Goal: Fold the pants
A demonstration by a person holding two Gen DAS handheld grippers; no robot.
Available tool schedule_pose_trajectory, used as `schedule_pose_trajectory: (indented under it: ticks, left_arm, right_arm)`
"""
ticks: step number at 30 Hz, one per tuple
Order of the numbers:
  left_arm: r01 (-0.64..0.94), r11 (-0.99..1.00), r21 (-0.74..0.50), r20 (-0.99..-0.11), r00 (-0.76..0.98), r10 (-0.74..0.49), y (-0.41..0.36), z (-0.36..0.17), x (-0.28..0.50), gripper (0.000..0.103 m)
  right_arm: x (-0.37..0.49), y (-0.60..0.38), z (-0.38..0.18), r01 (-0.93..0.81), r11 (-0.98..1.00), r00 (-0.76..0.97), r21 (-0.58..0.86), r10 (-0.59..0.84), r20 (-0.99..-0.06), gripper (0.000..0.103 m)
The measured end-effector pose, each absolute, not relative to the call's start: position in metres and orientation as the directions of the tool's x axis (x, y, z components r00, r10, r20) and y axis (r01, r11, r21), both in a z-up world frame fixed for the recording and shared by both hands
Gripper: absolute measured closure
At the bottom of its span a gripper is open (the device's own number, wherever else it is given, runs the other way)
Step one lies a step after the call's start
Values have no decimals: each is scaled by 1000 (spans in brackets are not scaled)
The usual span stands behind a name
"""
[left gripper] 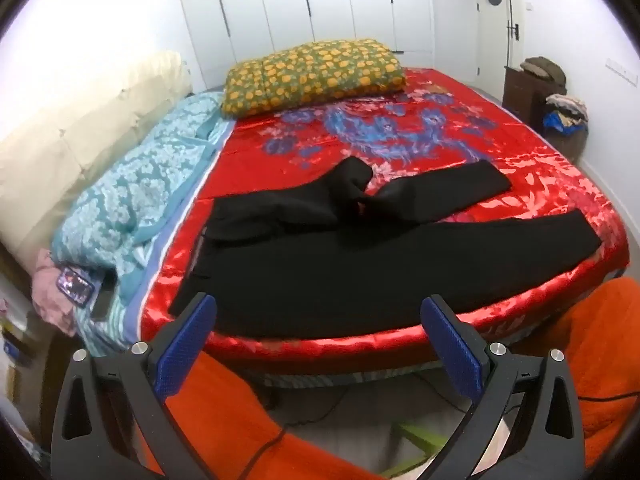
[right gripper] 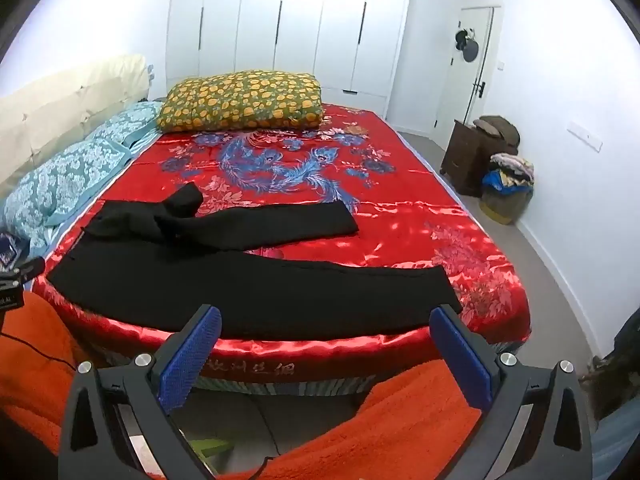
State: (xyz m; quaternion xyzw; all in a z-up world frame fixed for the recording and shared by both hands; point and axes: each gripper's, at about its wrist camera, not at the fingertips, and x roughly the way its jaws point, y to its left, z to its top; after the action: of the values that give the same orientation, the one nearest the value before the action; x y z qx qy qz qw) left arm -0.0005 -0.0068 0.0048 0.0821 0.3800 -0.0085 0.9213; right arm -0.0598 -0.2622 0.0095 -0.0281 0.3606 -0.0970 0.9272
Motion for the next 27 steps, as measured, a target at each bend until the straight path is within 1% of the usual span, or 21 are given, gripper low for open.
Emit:
schedule_pose_trajectory:
  ticks: [8,27]
  left_arm:
    - [56,988,142,-704,708,61,-3,4,0,1]
    - [51,990,134,-711,701,60,-1,3,-11,1]
  right_arm:
    - [-56,-257,5,132,985,706,-110,-172,-687,0]
    - [-61,-241,5,92,987,705,-132,-158,-692,0]
